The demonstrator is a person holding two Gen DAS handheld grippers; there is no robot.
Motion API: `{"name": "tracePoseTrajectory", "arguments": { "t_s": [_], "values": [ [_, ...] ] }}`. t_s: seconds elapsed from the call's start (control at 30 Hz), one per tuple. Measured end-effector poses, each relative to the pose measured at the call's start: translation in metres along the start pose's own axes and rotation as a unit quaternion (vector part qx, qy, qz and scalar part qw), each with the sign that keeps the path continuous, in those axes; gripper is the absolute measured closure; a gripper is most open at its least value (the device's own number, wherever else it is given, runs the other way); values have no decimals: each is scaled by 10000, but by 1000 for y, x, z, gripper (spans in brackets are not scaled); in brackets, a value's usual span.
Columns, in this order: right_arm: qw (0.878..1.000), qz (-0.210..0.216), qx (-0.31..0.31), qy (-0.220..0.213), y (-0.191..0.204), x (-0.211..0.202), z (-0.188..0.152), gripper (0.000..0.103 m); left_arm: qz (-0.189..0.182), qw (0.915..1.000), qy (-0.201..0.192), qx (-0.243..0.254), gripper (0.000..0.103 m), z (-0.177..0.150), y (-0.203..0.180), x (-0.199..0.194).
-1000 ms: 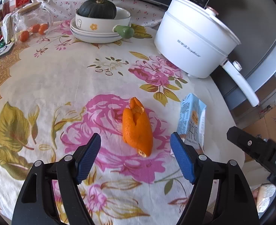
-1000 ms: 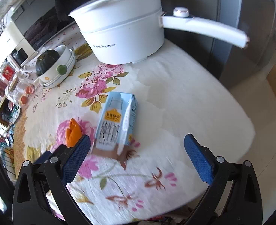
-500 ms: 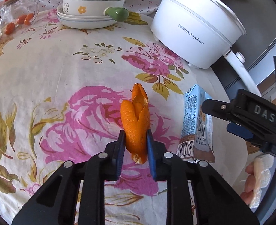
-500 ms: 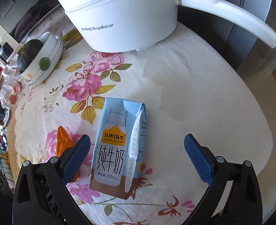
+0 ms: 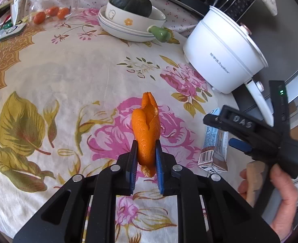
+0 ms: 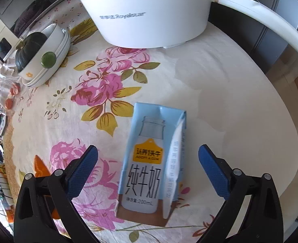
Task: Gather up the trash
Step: 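Grasp the blue-and-white milk carton with the right tool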
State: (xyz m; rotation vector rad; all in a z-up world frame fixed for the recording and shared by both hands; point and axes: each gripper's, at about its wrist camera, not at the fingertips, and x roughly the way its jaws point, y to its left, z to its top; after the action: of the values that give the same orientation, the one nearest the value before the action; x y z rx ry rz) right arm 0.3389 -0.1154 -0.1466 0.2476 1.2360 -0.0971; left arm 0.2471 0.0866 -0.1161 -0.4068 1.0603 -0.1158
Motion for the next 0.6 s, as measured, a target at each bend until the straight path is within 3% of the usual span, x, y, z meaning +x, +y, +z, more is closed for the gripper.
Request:
{"name": "tracePoseTrajectory", "arguments": {
  "t_s": [0.07, 0.13, 0.2, 0.37, 0.6],
  "values": [
    [9999, -67, -111, 26, 8, 5, -2, 23, -24, 10000, -32, 0, 87, 1, 2, -5],
    [9997, -102, -195, 83, 14, 10, -5, 40, -46, 10000, -49, -20, 87, 1, 3, -8],
    [9994, -199, -268, 34, 18, 12, -8, 47, -90, 9999, -51, -51, 87, 1, 5, -10],
    [9987, -232, -412, -164, 24, 5, -15, 48, -150, 9998, -118, -18, 87, -1, 5, -16],
    [9954, -190, -597, -727, 31, -36, -38, 48, -255, 9993, -258, 130, 87, -9, -5, -31]
  ]
}}
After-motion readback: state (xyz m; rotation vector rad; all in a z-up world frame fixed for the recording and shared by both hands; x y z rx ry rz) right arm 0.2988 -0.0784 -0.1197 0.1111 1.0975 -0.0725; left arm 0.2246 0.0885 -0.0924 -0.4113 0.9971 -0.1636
